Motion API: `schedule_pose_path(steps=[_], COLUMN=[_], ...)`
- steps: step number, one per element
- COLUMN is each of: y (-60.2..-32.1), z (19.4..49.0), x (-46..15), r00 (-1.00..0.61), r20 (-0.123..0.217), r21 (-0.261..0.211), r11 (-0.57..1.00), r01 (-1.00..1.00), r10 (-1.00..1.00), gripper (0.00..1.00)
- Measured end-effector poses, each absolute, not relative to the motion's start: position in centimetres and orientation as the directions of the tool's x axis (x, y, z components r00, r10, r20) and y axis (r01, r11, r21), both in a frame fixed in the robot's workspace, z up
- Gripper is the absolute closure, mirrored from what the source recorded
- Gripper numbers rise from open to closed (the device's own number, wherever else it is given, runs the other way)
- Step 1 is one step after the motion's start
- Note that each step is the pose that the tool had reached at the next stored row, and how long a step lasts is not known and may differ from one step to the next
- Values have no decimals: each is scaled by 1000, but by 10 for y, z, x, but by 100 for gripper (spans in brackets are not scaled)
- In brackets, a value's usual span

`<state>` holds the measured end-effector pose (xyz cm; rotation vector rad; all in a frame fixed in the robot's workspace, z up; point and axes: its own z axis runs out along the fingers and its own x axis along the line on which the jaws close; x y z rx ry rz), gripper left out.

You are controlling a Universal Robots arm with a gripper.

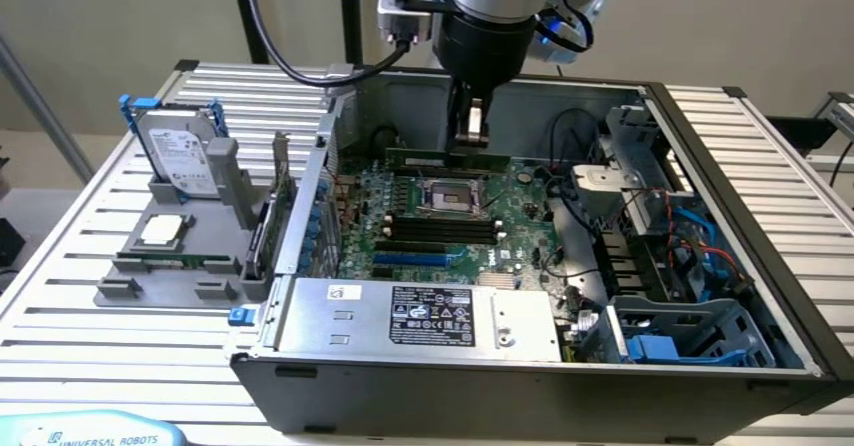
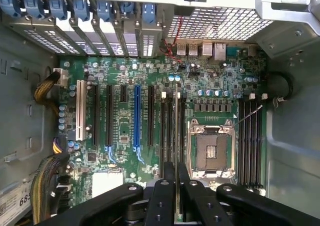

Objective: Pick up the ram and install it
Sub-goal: 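Insert the ram into the slot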

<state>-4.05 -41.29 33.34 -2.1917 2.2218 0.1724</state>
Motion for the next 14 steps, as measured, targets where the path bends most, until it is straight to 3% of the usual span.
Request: schedule_pose_path(steps=[14], y=[-403], z=[308], x=[-41], r00=[-25], r20=[-88], r21=[67], r11=[19], r01=[-998], r10=[-996], gripper=[86])
